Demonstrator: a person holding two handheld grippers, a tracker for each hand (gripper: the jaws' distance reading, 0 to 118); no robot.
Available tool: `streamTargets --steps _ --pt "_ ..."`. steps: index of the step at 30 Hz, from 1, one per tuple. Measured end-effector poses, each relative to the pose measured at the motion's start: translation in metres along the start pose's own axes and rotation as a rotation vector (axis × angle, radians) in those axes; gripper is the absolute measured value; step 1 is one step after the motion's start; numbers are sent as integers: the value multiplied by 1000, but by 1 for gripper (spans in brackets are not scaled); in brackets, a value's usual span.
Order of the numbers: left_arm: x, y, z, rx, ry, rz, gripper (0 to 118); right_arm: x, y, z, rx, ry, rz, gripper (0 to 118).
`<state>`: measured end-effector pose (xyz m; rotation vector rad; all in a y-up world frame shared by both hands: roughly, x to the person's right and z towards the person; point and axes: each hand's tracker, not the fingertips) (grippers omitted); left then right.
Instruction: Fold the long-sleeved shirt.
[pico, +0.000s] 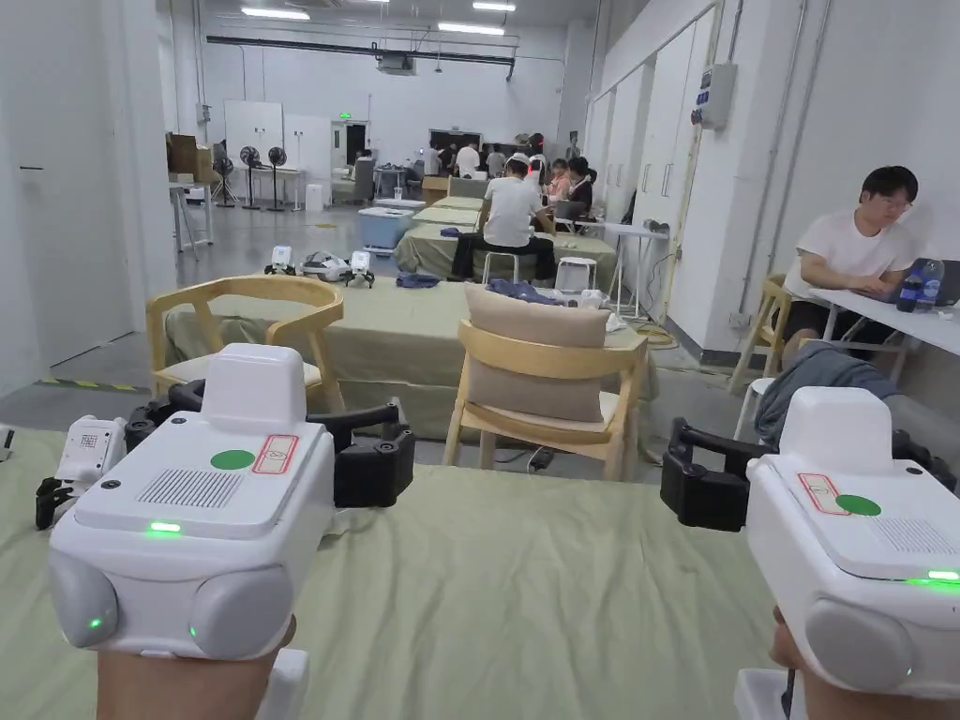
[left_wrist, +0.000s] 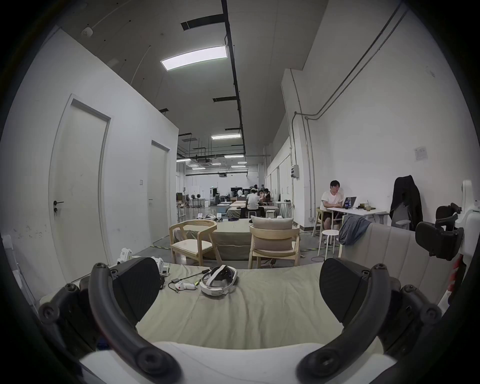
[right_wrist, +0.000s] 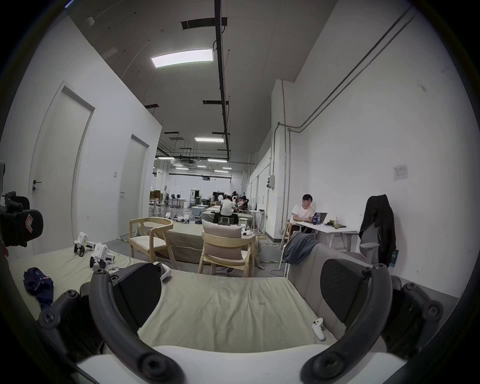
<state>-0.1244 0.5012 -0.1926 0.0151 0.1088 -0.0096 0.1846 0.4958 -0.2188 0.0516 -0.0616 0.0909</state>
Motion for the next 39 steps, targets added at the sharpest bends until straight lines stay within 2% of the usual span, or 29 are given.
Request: streamTargets --steps 39 --pt "-2 -3 -1 -13 18 12 111 -2 0 3 -1 -4 4 118"
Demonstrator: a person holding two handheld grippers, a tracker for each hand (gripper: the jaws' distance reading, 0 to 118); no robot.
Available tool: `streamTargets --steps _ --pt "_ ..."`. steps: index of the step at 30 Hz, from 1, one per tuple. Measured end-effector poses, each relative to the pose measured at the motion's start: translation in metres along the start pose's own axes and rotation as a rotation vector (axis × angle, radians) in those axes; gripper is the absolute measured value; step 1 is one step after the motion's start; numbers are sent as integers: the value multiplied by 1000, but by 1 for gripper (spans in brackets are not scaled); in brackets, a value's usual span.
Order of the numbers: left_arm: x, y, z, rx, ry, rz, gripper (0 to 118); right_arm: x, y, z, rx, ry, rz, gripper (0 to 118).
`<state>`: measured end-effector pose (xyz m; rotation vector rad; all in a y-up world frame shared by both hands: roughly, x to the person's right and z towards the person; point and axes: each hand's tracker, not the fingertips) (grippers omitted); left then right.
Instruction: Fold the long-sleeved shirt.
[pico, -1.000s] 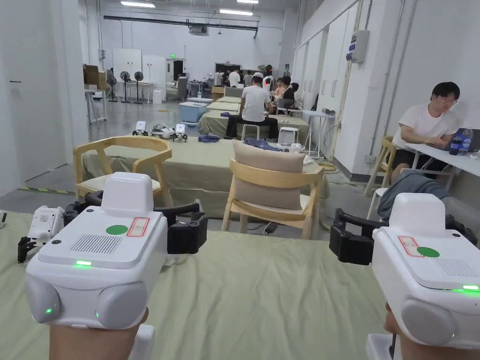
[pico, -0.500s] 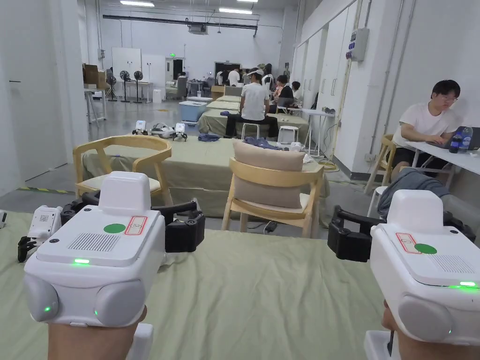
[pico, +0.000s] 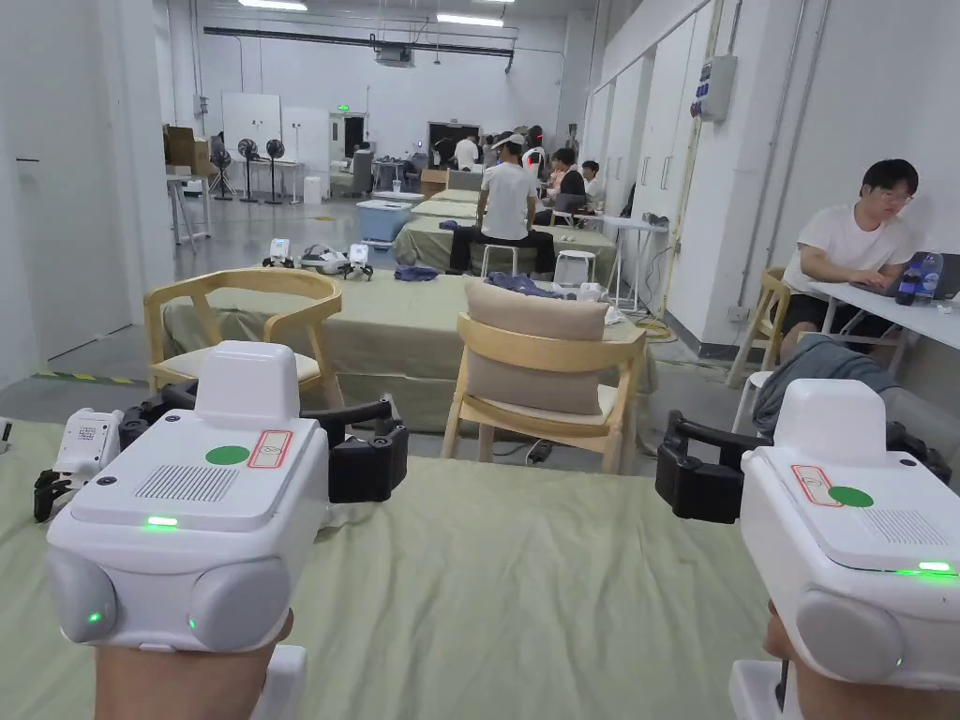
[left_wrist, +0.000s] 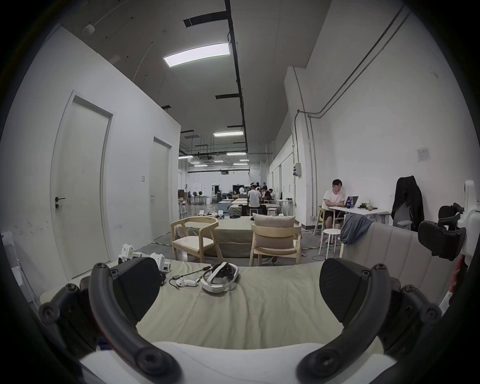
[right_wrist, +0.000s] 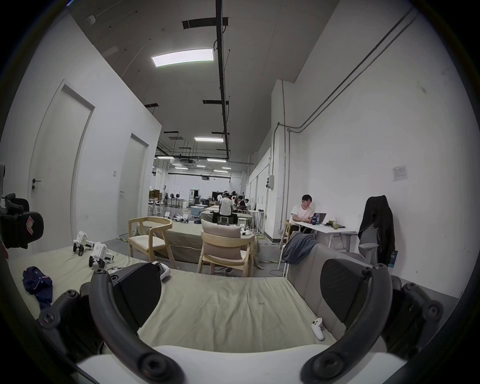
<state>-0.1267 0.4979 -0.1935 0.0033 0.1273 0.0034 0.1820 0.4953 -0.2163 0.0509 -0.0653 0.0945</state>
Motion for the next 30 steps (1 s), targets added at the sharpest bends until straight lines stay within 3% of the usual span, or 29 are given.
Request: streamTargets --steps 30 --pt "0 -9 -2 -1 4 -1 111 -4 -10 -1 -9 2 15 118"
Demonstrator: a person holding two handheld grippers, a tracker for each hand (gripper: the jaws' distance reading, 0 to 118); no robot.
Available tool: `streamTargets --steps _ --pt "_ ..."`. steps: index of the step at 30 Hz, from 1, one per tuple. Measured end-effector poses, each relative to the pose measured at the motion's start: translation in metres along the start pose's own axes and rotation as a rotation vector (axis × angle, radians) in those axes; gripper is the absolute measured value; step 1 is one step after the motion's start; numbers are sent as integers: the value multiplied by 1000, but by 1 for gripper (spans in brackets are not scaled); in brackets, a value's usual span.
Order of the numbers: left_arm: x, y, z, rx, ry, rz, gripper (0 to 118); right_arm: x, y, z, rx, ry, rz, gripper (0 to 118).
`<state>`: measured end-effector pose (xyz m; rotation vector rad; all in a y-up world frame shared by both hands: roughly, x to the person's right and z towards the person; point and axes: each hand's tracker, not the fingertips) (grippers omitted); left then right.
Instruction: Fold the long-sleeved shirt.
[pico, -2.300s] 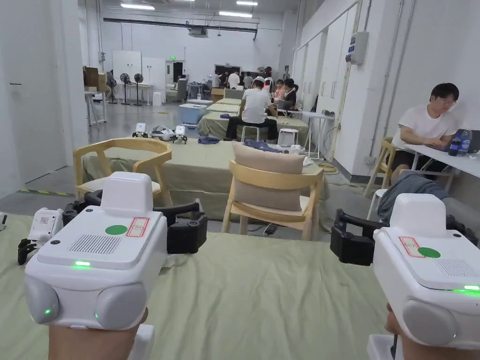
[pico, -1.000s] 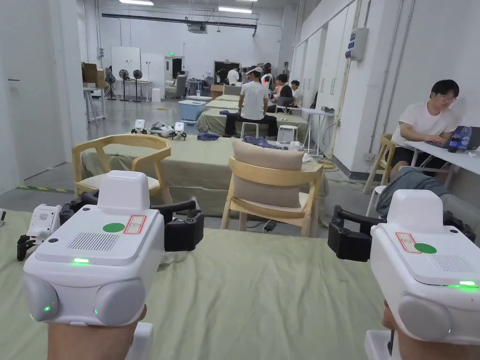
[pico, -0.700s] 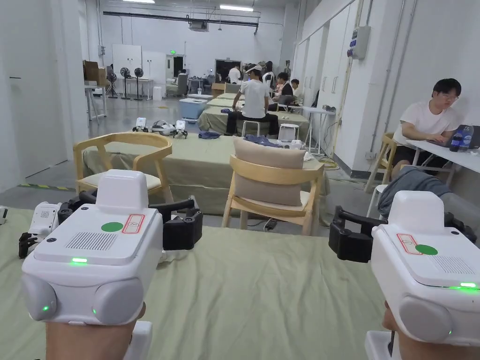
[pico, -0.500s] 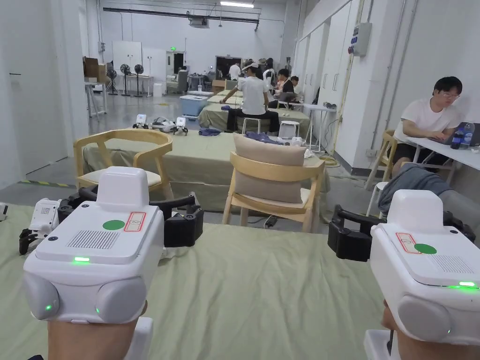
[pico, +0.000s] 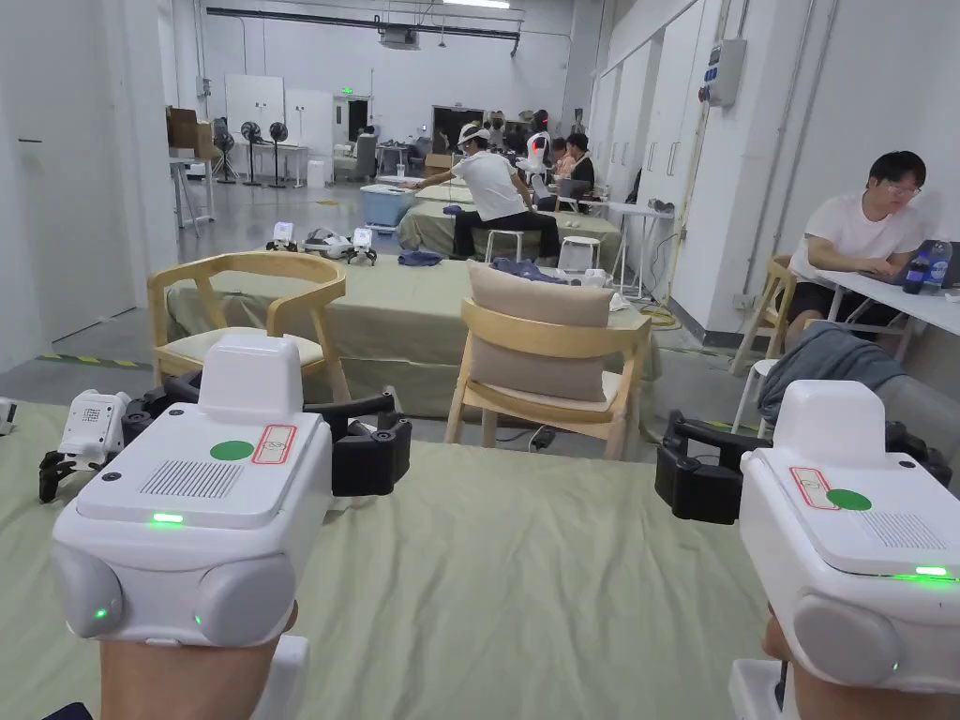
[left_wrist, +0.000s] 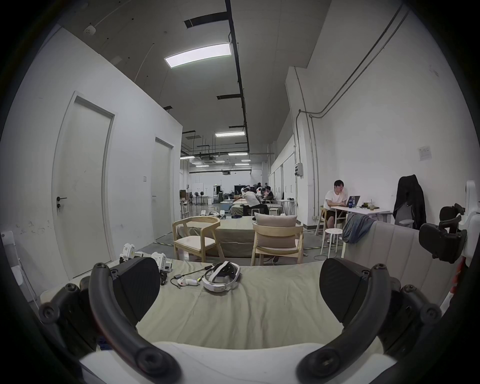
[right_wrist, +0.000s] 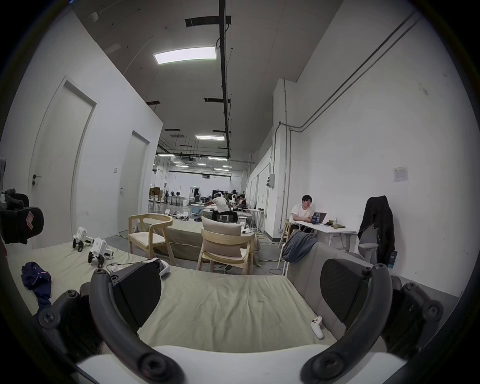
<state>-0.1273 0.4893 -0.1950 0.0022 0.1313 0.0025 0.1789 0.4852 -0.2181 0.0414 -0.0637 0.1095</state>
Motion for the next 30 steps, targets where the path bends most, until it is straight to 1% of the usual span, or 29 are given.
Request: streamTargets --steps 7,12,25,27,28,29,30 --pt "1 -2 0 6 8 -22 111 1 -2 0 3 7 -9 118" --pt "1 -3 -1 -2 -1 -4 111 1 -3 0 3 17 -16 118" --pt "-2 -5 -1 1 12 -3 111 -5 -5 1 22 4 7 118" --pt "-3 -5 -1 -2 11 -7 108 -6 -5 1 25 6 12 118" --pt "-4 -6 0 2 3 -7 99 -7 -5 2 26 3 14 116" --pt "-5 -7 2 10 -15 -7 53 -9 -4 4 29 6 15 89" --pt "-5 -7 3 15 -50 -20 4 -10 -4 7 47 20 20 41"
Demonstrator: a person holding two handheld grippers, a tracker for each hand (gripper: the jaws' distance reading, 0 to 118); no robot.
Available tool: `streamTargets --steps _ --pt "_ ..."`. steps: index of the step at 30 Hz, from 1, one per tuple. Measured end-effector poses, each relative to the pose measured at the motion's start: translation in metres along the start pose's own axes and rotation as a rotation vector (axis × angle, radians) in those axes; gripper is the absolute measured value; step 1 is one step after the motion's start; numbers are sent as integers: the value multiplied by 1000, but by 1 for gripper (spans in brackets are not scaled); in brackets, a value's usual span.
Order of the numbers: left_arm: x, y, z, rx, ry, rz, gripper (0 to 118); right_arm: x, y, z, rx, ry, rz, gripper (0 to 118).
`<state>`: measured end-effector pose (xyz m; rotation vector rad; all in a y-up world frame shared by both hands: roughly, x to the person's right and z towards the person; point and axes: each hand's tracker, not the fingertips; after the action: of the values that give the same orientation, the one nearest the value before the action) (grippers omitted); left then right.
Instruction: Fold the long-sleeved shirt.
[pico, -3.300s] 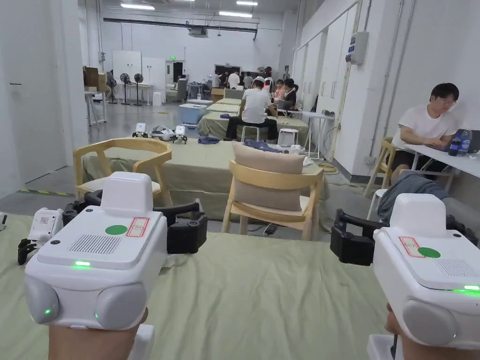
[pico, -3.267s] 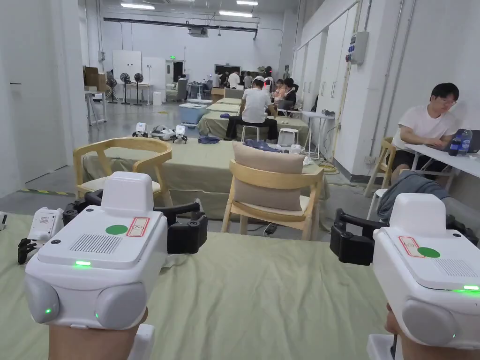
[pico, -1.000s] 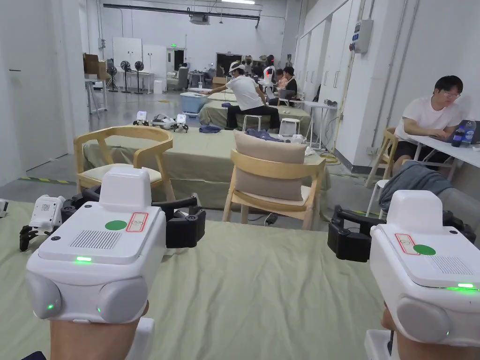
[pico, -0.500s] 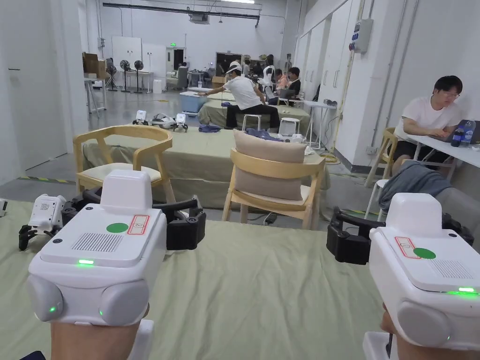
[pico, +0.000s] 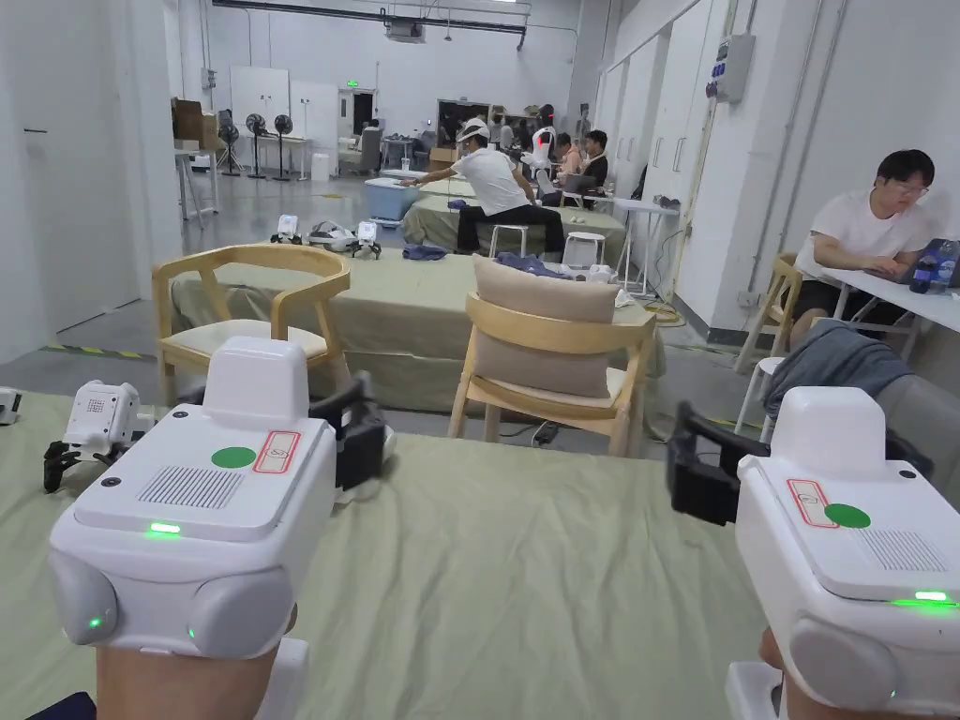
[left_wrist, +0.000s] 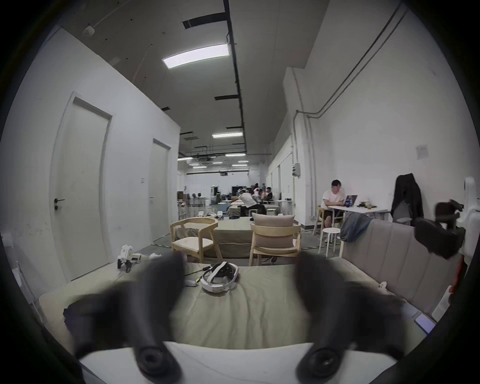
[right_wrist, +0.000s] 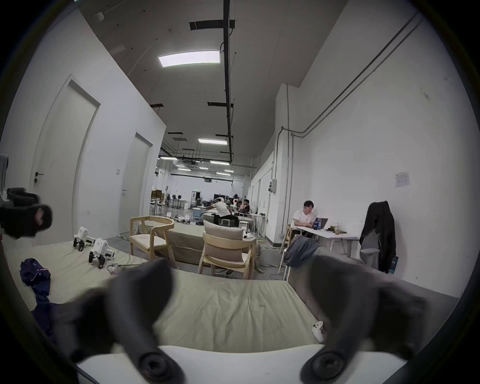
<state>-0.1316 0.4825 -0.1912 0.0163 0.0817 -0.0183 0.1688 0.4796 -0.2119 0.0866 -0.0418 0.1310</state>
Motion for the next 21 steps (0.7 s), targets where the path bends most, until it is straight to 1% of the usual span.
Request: streamTargets --steps 1,2,3,4,5,7,9,12,16,18,21 --pt "0 -1 -2 -7 23 5 5 -2 0 1 11 11 24 0" --pt "1 0 -2 -1 65 19 3 -5 -1 -2 -7 -14 39 0" --pt "2 -2 -3 -12 33 14 2 -5 -1 -3 7 19 15 0" --pt "2 -2 -3 -22 17 16 2 -1 -3 -2 8 79 -3 0" --pt "3 -3 -4 -30 15 12 3 0 -3 -2 6 83 -3 0" --pt "1 -8 -4 -38 29 6 2 -9 -6 -1 13 51 35 0" --pt "-2 -12 -3 -48 37 10 2 -13 -8 -2 14 67 49 0" --pt "-19 -28 2 -73 83 5 3 -33 -13 0 8 106 26 0" --pt "-58 -64 11 -158 181 20 2 -76 -23 2 -3 195 7 0" --pt "-82 -87 20 -208 246 42 2 -105 -31 4 -15 280 -14 0" --pt "-121 -128 29 -318 332 72 3 -151 -45 9 -42 368 -15 0"
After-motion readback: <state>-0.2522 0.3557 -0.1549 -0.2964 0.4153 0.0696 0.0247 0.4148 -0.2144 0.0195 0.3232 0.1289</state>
